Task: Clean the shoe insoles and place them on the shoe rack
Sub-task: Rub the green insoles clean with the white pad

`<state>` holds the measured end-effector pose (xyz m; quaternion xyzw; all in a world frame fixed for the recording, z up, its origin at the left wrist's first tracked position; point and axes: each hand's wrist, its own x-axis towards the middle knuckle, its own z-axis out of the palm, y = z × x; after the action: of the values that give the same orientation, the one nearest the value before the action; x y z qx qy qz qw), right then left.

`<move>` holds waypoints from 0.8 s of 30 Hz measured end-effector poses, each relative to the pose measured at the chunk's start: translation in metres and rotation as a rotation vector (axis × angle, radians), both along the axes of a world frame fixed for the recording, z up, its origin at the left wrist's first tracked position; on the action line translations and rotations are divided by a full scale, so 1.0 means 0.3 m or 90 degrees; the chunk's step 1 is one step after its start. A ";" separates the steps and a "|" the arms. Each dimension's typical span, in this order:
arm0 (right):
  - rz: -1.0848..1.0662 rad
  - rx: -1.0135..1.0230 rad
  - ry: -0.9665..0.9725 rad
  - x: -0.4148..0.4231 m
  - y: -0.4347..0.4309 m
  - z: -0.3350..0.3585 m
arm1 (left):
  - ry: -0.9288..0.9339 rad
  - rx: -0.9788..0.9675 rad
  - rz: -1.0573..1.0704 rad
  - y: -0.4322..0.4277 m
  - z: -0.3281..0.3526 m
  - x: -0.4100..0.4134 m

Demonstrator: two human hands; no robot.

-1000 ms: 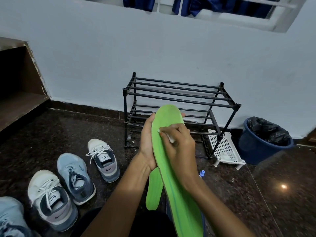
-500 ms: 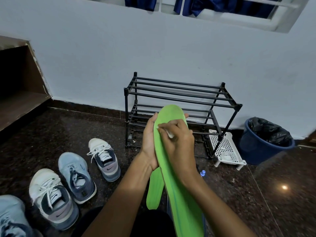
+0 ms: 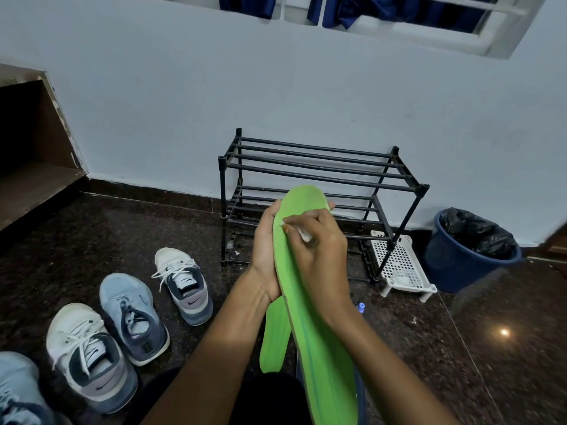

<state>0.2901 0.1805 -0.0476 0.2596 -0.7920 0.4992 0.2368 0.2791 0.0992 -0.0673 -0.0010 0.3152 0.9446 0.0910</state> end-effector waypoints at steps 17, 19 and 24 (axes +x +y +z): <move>-0.031 -0.048 -0.031 0.036 -0.013 0.011 | -0.006 0.010 0.009 -0.005 0.017 0.037; -0.042 -0.040 -0.007 0.022 -0.007 0.023 | -0.017 -0.012 0.037 -0.008 0.024 0.052; -0.078 -0.069 -0.043 -0.025 0.014 0.056 | 0.013 -0.016 0.036 -0.010 0.013 0.047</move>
<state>0.2827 0.1846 -0.0310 0.1808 -0.7855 0.5346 0.2540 0.2933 0.0961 -0.0635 -0.0013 0.3275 0.9429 0.0606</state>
